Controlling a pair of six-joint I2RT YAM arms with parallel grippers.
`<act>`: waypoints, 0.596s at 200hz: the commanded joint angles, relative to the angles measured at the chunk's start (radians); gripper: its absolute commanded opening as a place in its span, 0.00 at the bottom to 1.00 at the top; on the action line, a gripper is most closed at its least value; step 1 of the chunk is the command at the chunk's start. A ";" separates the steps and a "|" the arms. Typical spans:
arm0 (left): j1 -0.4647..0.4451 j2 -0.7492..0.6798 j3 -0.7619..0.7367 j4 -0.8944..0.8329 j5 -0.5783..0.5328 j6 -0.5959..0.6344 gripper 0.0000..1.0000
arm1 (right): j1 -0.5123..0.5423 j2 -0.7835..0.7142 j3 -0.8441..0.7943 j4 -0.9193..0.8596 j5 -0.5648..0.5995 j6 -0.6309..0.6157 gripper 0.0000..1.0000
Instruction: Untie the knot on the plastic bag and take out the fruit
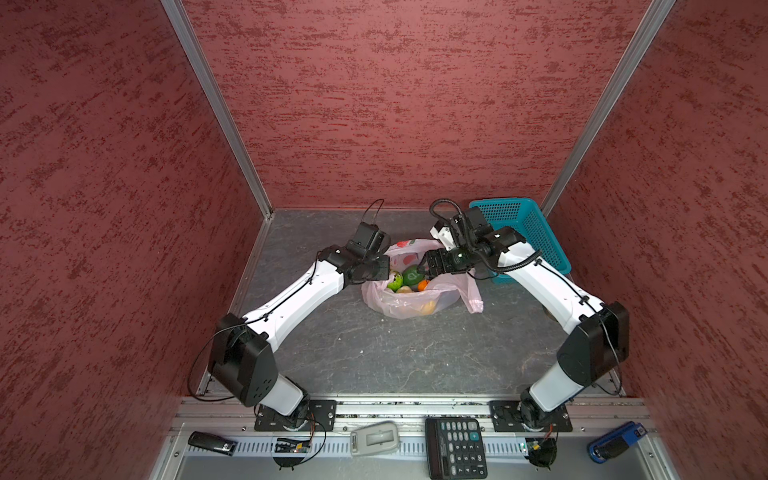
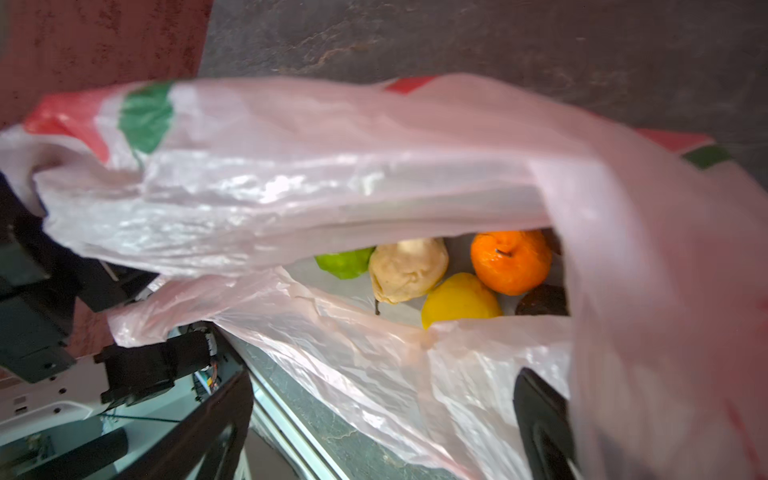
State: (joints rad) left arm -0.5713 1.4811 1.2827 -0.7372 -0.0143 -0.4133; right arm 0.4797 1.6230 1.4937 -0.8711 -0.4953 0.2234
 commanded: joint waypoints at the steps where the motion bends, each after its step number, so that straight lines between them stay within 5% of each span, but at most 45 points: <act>1: 0.004 -0.063 -0.058 0.064 0.076 -0.077 0.00 | 0.045 -0.072 -0.057 0.115 -0.074 0.073 0.99; 45: -0.003 -0.143 -0.178 0.141 0.156 -0.123 0.00 | 0.183 -0.146 -0.108 0.159 0.187 0.136 0.99; 91: -0.007 -0.224 -0.316 0.242 0.158 -0.129 0.00 | 0.236 -0.129 -0.090 0.230 0.098 0.302 0.99; 119: 0.007 -0.254 -0.354 0.277 0.174 -0.103 0.00 | 0.291 -0.075 -0.057 0.168 0.212 0.331 0.86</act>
State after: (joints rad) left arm -0.5739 1.2572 0.9474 -0.5327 0.1318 -0.5308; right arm 0.7254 1.5135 1.4055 -0.6994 -0.3653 0.4812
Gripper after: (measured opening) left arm 0.050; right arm 0.892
